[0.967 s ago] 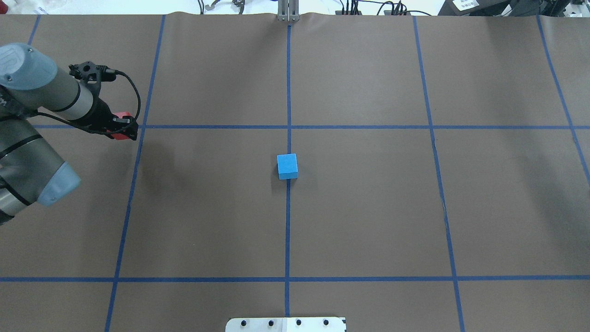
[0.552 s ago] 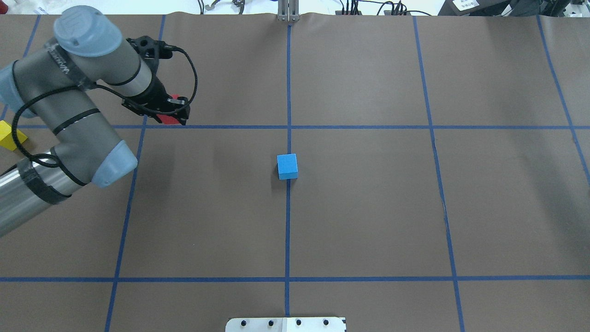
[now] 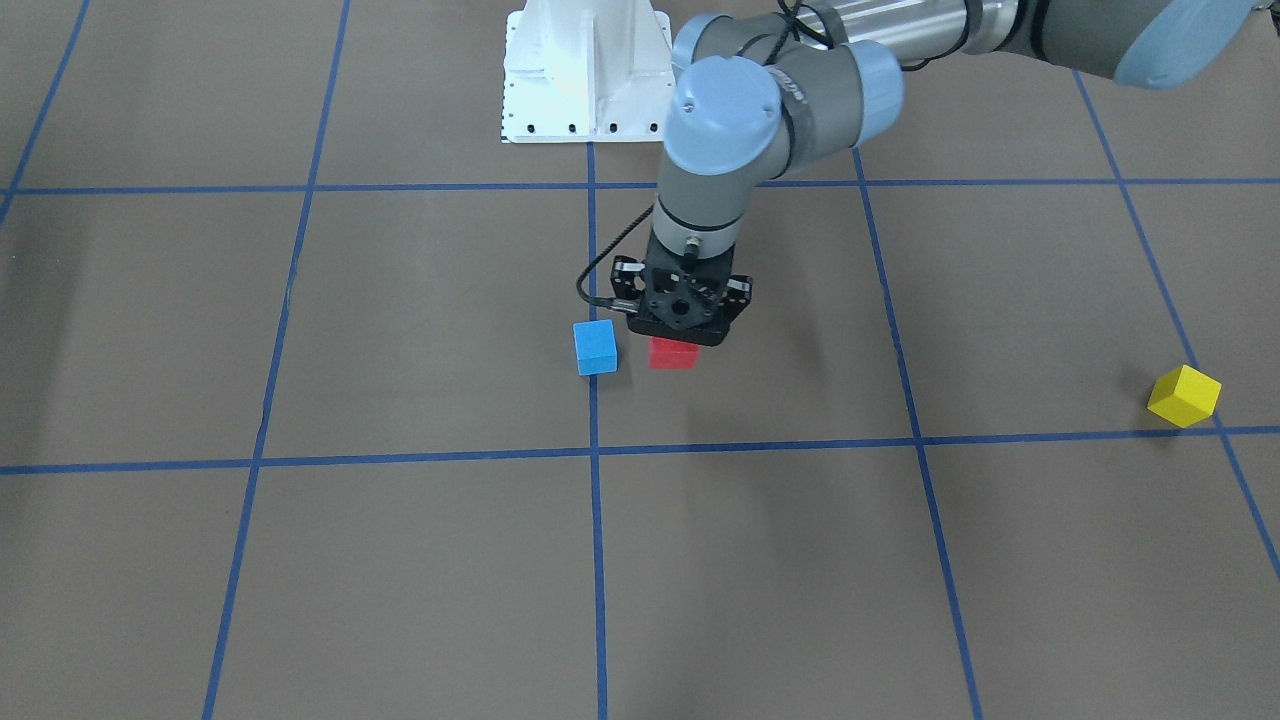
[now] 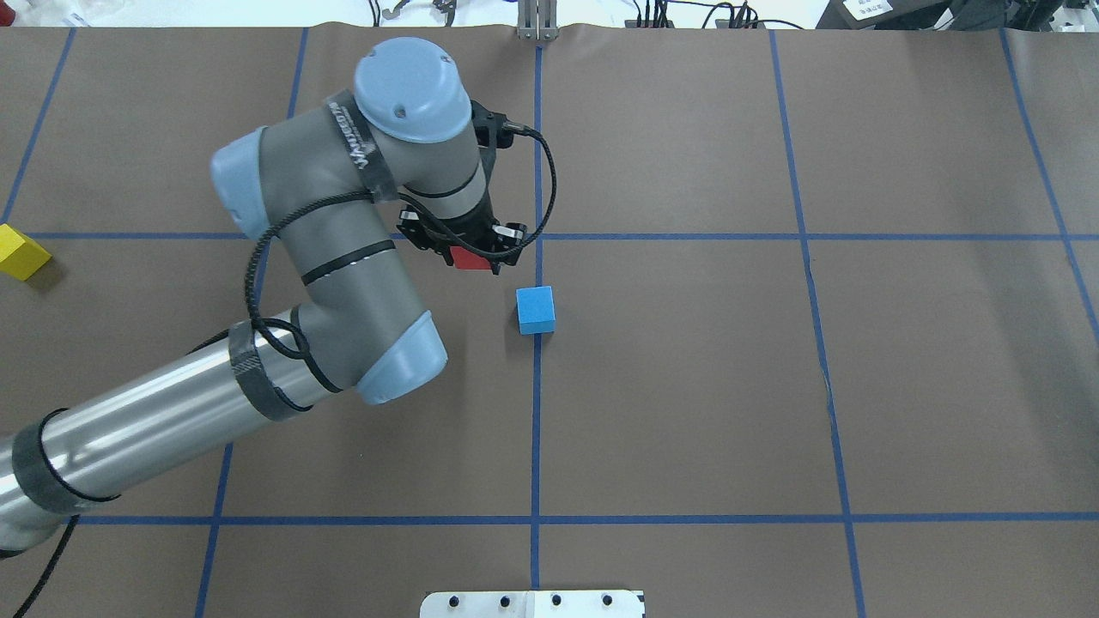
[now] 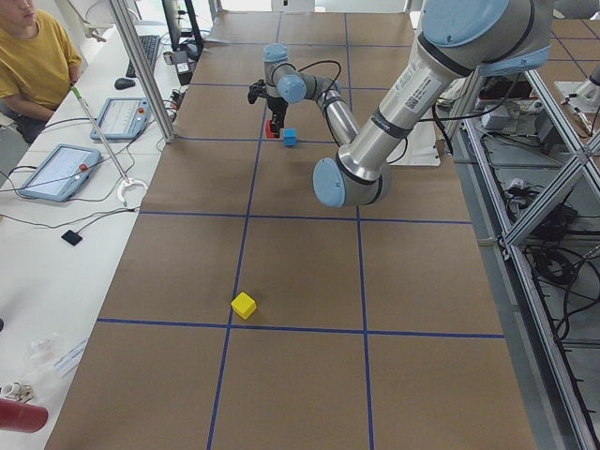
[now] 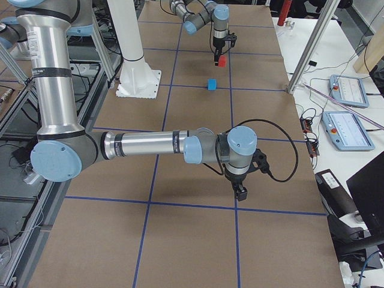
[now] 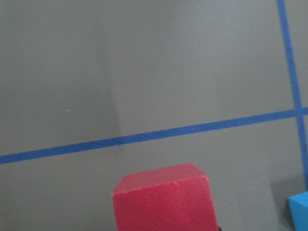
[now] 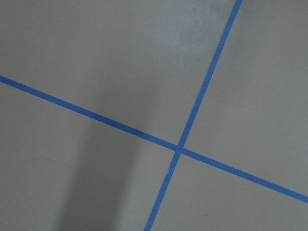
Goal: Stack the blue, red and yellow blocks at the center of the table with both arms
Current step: 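Carry the red cube with the left gripper above the blue cube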
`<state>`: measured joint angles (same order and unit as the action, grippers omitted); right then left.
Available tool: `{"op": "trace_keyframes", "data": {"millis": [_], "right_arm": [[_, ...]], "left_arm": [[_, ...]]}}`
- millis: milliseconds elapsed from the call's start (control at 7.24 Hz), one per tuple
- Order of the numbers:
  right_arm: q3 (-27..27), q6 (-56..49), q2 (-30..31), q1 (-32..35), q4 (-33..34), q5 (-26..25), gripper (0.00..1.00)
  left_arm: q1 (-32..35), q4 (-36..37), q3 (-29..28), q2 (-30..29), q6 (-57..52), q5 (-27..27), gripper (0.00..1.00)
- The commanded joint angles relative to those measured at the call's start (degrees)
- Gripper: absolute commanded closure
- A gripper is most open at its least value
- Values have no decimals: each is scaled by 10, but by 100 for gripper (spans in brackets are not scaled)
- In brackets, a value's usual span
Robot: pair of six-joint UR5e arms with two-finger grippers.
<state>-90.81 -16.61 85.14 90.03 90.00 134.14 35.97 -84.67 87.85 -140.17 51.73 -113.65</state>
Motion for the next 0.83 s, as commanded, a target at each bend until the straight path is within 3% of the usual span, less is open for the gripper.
{"op": "trace_keyframes", "data": {"millis": [0, 552, 691], "right_arm": [[0, 5, 1, 1, 0, 1, 1], [1, 7, 1, -1, 1, 2, 1], [1, 7, 1, 1, 1, 2, 1]], "left_arm": [[-41, 0, -55, -48, 3, 32, 100], [-51, -3, -71, -49, 14, 32, 100], [-52, -10, -76, -49, 36, 32, 93]]}}
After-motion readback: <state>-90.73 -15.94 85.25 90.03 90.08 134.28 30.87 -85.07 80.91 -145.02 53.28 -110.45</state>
